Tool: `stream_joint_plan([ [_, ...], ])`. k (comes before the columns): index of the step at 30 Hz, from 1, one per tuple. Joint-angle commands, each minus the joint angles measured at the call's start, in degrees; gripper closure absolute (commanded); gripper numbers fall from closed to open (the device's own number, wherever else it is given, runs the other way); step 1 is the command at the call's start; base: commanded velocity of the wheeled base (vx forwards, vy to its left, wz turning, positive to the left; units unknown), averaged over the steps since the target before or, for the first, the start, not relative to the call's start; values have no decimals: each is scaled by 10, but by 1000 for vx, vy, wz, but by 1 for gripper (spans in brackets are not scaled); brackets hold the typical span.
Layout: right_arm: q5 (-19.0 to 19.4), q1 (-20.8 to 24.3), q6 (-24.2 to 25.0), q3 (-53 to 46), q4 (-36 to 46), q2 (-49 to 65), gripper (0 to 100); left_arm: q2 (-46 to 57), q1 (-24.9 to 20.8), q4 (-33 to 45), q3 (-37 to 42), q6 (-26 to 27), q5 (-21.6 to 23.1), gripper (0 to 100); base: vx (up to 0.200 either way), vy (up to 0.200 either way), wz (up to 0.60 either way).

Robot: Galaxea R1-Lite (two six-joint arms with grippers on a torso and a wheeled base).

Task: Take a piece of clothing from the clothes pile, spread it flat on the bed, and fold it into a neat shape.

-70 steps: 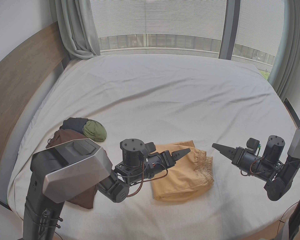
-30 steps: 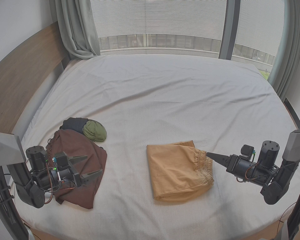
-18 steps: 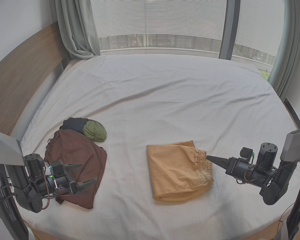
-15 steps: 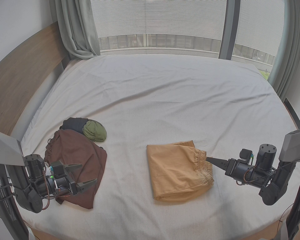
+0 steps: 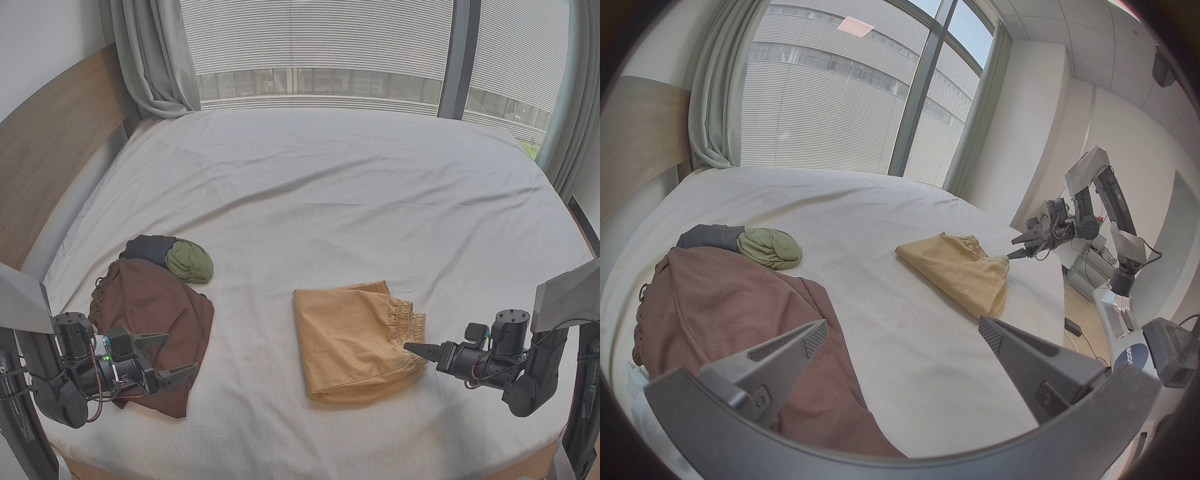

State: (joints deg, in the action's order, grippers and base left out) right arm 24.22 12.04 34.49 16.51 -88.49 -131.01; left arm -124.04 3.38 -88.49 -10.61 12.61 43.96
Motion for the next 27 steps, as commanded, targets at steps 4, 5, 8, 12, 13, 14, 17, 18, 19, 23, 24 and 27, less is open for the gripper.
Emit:
stream_joint_plan([
  [4, -1, -17, 0, 19, 0, -54, 0, -5, -1, 0, 1, -1, 0, 0, 0, 0, 0],
  [5, -1, -17, 0, 19, 0, -56, 0, -5, -2, 0, 1, -1, 0, 0, 0, 0, 0],
  [8, -2, -17, 0, 25, 0, -69, 0, -5, -5, 0, 1, -1, 0, 0, 0, 0, 0],
  [12, -9, -16, 0, 28, 0, -82, 0, -5, -7, 0, 2, -1, 0, 0, 0, 0, 0],
  [13, -9, -16, 0, 28, 0, -82, 0, -5, -7, 0, 2, -1, 0, 0, 0, 0, 0],
  [14, -12, -16, 1, 34, 0, -91, 0, -5, -7, 0, 2, -1, 0, 0, 0, 0, 0],
  [17, -12, -15, 0, 37, 0, -98, 0, -5, -9, 0, 2, -1, 0, 0, 0, 0, 0],
  [18, -13, -14, 0, 38, 0, -101, 0, -5, -10, 0, 2, -1, 1, 0, 0, 0, 0],
  [19, -13, -14, 1, 40, 0, -103, 0, -5, -10, 0, 2, -1, 1, 0, 0, 0, 0],
  [23, -16, -12, 1, 46, 0, -110, 0, -4, -10, 0, 2, -1, 1, 0, 0, 0, 0],
  [24, -20, -11, 1, 49, 0, -114, 0, -5, -10, 0, 2, -1, 1, 0, 0, 0, 0],
  [27, -32, -9, 1, 60, 0, -119, 0, -5, -10, 0, 3, -1, 1, 0, 0, 0, 0],
])
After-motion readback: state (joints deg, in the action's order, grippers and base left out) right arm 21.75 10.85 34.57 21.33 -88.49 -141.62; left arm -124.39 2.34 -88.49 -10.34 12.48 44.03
